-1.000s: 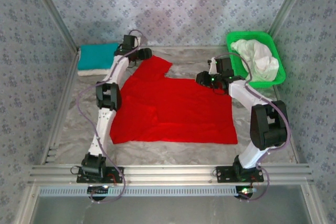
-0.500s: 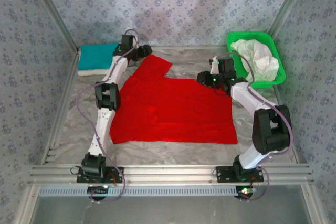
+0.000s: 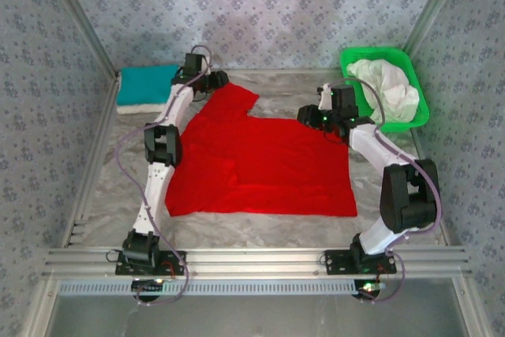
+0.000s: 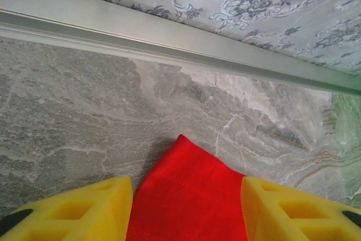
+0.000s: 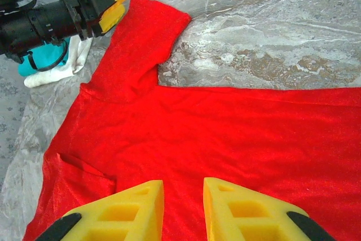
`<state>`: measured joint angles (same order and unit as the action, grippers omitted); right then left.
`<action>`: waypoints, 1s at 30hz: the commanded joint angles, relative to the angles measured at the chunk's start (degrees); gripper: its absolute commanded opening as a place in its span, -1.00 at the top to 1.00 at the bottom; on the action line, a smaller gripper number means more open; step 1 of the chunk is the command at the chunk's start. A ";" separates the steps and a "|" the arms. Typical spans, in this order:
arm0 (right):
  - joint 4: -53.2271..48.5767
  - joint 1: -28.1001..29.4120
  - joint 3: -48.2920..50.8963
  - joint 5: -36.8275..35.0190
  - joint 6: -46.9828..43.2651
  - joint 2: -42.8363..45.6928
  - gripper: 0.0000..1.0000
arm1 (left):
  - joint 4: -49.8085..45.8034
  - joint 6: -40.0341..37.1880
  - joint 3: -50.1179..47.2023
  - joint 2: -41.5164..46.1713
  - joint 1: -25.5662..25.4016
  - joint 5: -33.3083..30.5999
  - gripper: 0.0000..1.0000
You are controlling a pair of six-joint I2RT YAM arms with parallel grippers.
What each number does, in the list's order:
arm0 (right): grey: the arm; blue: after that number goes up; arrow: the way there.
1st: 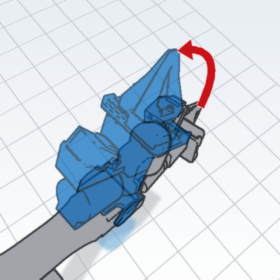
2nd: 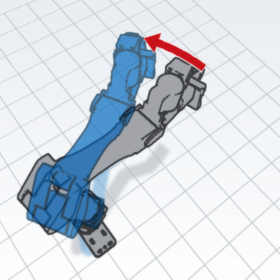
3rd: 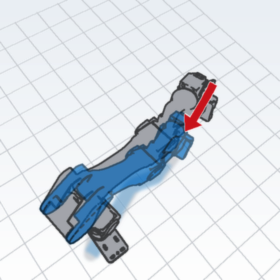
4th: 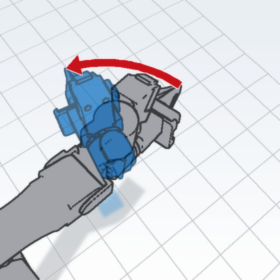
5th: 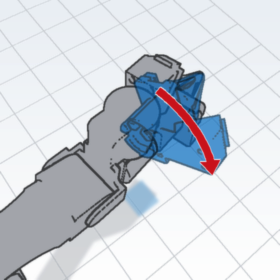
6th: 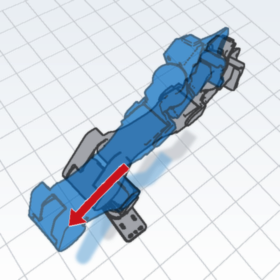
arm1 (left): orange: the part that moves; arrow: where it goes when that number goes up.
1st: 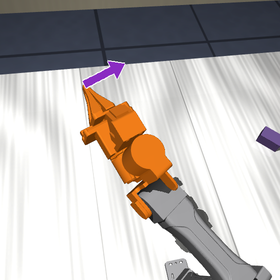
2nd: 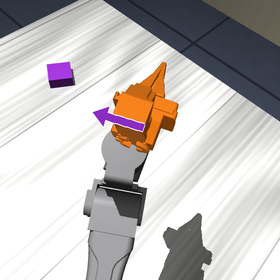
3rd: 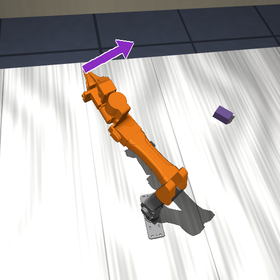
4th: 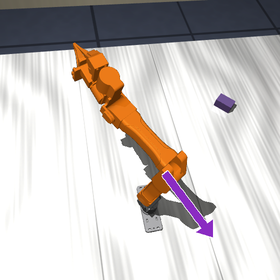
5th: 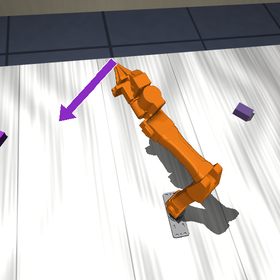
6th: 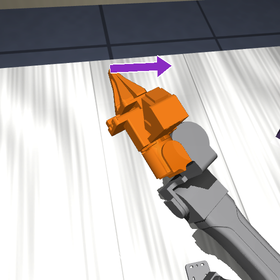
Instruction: Fold and stack the t-shirts
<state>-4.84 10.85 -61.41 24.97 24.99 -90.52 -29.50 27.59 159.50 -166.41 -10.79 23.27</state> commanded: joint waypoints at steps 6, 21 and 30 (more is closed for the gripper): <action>1.67 -1.24 1.37 1.91 1.21 -0.27 0.45 | -6.98 -2.89 -0.22 0.48 -2.48 1.17 0.17; 3.88 -4.16 4.09 4.93 3.25 0.62 0.45 | -2.19 -2.19 -0.24 -0.32 -2.49 0.41 0.76; -1.66 -4.35 1.03 1.75 1.20 -1.85 0.45 | -1.61 -5.55 0.65 3.58 -1.80 -2.63 1.00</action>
<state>-2.85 6.83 -57.98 28.01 27.42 -90.72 -31.44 24.62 159.50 -166.41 -13.17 22.26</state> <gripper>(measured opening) 0.275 0.050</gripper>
